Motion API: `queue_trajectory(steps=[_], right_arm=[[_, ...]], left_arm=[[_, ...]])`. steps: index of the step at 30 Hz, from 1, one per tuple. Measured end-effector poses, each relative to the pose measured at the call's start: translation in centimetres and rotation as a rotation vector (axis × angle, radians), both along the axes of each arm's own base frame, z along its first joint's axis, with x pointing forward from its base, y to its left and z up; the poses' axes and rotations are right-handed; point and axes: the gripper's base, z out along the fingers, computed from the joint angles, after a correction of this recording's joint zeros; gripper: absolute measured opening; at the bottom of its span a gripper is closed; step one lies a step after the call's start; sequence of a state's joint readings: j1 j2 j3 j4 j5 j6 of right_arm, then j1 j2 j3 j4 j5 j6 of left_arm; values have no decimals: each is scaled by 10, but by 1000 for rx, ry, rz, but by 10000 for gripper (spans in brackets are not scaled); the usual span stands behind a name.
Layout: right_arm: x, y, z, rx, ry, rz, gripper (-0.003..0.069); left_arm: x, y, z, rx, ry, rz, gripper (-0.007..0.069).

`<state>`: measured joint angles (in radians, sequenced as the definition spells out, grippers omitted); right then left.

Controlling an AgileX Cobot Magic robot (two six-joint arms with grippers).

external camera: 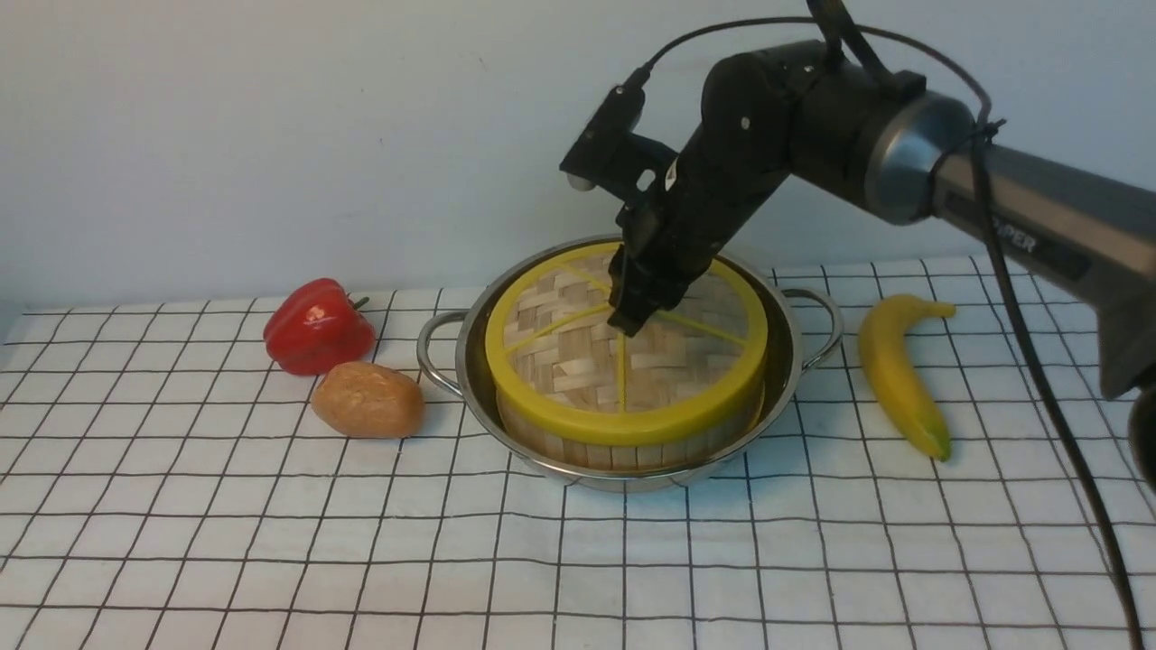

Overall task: Place the steamer in the pot on the white tablecloth, and put the lid on the steamer.
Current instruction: 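Place the bamboo steamer lid onto the steamer basket in the pot with the right gripper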

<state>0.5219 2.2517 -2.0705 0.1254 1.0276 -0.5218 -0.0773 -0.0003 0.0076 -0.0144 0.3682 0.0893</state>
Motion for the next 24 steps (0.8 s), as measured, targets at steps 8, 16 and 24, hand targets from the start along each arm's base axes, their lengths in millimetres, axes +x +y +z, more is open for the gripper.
queue_trajectory(steps=[8,16,24], right_arm=[[9,-15,0,20,14,-55,226],[8,-16,0,20,24,-50,127],[8,-18,7,17,5,-48,127]], left_arm=[[0,0,0,0,0,0,243],[0,0,0,0,0,0,243],[0,0,0,0,0,0,243]])
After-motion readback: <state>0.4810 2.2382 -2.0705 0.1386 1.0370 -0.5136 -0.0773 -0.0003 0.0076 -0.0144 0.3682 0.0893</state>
